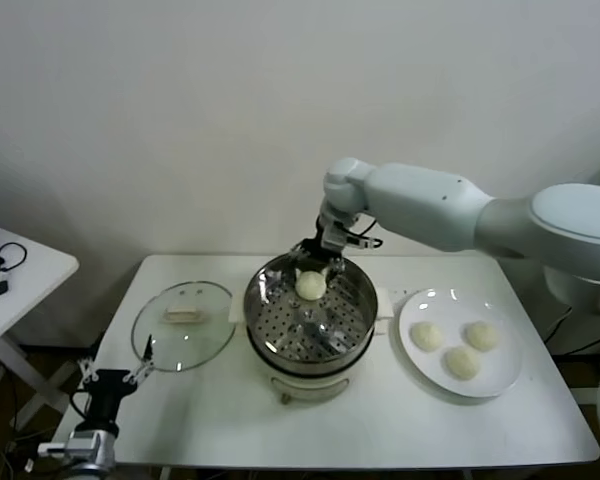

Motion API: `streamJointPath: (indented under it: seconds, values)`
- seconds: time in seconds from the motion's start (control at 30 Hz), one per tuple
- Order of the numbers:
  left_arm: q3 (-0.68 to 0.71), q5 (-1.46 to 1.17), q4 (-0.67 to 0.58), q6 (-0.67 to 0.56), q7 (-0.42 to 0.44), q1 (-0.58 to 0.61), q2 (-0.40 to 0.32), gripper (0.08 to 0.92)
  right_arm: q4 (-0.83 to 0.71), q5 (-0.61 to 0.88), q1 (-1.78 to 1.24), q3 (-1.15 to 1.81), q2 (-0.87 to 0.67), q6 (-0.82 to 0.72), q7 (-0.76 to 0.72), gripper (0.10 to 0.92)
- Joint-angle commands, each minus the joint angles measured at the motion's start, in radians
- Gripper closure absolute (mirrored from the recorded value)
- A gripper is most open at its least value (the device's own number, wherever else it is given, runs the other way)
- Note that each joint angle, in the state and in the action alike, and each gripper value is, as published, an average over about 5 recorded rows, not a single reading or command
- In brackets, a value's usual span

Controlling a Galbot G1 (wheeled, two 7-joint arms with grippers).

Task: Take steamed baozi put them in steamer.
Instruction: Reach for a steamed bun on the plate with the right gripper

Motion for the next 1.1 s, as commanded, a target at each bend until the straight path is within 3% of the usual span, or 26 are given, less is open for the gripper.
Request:
streamJointPath:
  seconds: [0.03, 0.3, 0.53, 0.73, 1.1]
  values:
    - [-0.006, -0.004, -0.025, 0.002, 0.001, 0.008, -0.002, 0.177, 0.072, 0.425, 0.255, -0.290, -0.180, -0.234, -0.083, 0.203]
    - [-0.015, -0.015, -0.021, 0.001, 0.001, 0.005, 0.000, 0.177, 0.213, 0.501, 0.308, -0.433, -0.366, -0.537, -0.028, 0.203]
    - [-0.017, -0.019, -0.017, 0.000, 0.001, 0.001, -0.002, 0.177, 0.353, 0.521, 0.182, -0.416, -0.511, -0.788, 0.090, 0.203]
    - [-0.020, -0.018, -0.008, -0.004, 0.000, 0.003, 0.000, 0.177, 0.320, 0.444, -0.015, -0.286, -0.555, -0.857, 0.135, 0.203]
    - [-0.021, -0.011, -0.003, -0.005, -0.001, 0.010, -0.008, 0.177, 0.174, 0.353, -0.235, -0.080, -0.497, -0.871, 0.162, 0.203]
